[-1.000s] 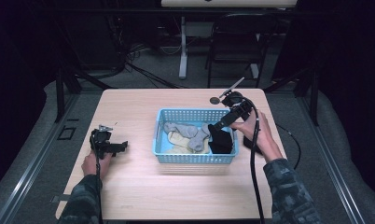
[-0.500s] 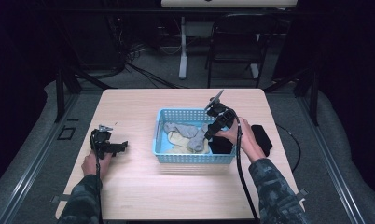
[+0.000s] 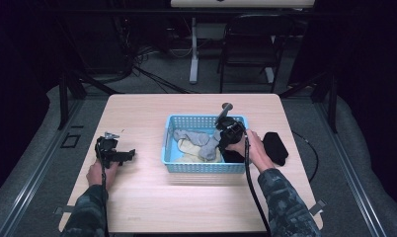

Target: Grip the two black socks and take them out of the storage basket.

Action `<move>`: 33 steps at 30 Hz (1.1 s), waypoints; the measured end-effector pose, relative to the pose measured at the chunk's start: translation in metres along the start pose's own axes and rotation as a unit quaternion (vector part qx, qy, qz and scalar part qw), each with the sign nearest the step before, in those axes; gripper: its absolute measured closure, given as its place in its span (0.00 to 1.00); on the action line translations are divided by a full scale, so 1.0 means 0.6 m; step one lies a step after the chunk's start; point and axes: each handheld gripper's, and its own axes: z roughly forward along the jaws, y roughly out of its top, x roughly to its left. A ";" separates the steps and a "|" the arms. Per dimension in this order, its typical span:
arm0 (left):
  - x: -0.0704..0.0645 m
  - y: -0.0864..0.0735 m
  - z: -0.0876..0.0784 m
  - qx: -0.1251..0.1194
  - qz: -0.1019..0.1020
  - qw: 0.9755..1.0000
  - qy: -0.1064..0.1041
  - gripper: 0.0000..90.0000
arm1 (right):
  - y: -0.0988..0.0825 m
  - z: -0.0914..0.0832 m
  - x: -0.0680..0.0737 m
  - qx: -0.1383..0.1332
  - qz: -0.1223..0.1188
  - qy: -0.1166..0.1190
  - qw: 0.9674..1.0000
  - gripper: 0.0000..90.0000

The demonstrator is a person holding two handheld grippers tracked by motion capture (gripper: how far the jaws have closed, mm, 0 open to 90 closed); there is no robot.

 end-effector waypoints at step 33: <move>0.000 0.000 0.000 0.000 0.001 1.000 0.000 0.00 | -0.010 -0.086 -0.005 -0.072 0.029 0.004 0.997 0.98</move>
